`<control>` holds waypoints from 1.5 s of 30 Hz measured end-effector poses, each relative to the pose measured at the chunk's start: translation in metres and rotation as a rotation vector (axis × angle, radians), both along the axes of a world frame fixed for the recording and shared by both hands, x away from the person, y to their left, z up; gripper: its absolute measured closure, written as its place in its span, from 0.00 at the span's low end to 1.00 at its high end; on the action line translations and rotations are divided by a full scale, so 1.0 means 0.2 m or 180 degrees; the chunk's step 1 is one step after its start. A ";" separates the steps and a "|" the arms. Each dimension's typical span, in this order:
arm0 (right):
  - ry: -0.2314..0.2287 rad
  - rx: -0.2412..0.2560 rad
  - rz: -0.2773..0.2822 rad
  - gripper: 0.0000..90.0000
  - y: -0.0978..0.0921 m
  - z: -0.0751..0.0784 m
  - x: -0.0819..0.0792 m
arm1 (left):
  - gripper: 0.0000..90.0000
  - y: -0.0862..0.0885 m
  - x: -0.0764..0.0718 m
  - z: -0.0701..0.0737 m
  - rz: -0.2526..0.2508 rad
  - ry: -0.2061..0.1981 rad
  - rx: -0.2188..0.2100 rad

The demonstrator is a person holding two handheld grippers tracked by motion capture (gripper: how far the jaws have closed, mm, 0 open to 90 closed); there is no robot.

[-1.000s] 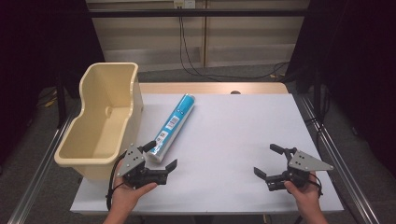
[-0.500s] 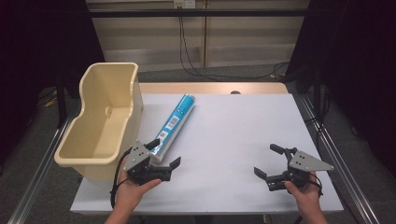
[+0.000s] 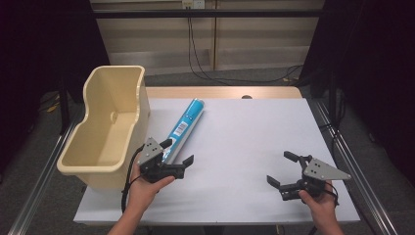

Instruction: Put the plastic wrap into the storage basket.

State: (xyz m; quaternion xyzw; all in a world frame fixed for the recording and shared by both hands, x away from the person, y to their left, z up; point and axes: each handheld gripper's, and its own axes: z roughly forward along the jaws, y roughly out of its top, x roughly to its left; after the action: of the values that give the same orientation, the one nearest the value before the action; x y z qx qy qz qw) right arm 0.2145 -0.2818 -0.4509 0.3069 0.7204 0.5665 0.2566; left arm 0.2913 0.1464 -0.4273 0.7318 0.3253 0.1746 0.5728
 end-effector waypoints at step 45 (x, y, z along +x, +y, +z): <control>0.0005 0.0010 -0.0022 0.00 -0.02 0.00 0.00 | 0.08 -0.17 0.54 0.09 0.0432 0.0276 0.0440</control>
State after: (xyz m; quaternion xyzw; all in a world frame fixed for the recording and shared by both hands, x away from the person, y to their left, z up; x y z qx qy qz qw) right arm 0.2151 -0.2854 -0.4507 0.3102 0.7187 0.5665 0.2575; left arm 0.3998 0.1134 -0.4090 0.7527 0.3858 0.2032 0.4933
